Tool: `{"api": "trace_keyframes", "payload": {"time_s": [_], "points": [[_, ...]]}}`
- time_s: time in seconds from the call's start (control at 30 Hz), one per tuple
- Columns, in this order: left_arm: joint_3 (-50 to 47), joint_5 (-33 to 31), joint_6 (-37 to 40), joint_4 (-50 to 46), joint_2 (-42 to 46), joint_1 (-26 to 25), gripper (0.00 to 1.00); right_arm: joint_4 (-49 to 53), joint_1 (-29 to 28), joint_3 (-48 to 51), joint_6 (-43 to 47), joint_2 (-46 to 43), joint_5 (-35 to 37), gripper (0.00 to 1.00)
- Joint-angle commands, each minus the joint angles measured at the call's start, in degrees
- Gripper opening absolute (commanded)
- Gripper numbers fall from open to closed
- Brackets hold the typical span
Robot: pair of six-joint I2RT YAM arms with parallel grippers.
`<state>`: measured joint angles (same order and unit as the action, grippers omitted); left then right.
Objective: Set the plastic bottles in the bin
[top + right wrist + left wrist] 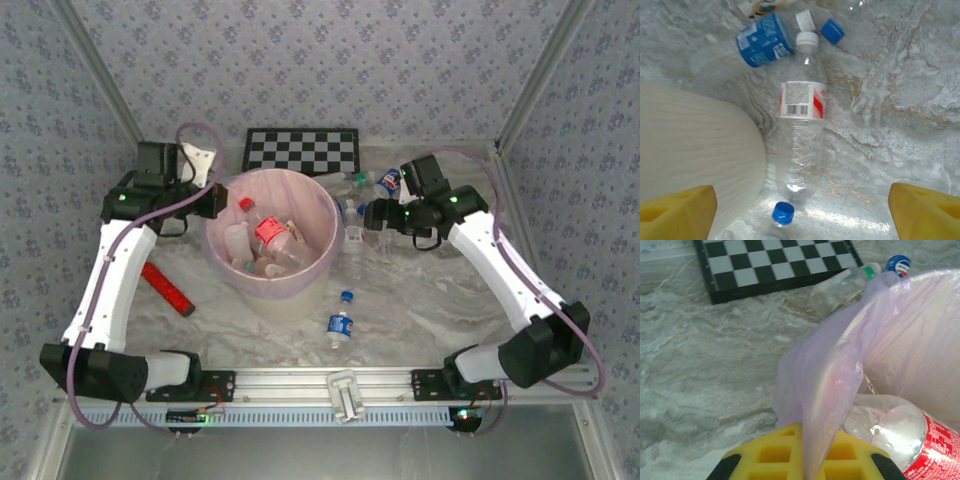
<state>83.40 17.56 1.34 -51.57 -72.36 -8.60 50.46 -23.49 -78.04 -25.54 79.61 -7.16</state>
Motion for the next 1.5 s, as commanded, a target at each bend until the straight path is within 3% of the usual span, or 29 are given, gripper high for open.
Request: {"api": "trace_keyframes", "payload": {"time_s": [0.0,0.33,0.7,1.0,1.23,1.47], "points": [[3.6,0.1,0.7,-3.0,3.1,1.3,0.00,-2.3,0.2,-1.0,-1.0,6.0,-1.5,0.92],[2.6,-6.4,1.5,-9.0,6.0,5.6,0.00,-4.8,-2.5,-10.7,-0.6,26.8,-0.2,0.86],[0.9,-2.7,0.7,-7.4,4.1,5.8,0.00,-4.3,-3.6,-16.3,-1.2,39.9,1.3,0.85],[-0.1,-2.2,0.1,-5.7,1.2,1.5,0.00,-4.1,-3.3,-14.8,-0.3,36.1,2.5,0.64],[2.0,-1.1,-1.2,-4.2,-2.4,-1.3,0.00,-2.1,-3.3,-13.6,0.2,28.2,3.9,0.63],[5.0,3.1,-1.5,-3.4,-5.8,-3.1,0.00,-1.7,0.6,-11.4,2.3,11.2,-0.6,0.60]]}}
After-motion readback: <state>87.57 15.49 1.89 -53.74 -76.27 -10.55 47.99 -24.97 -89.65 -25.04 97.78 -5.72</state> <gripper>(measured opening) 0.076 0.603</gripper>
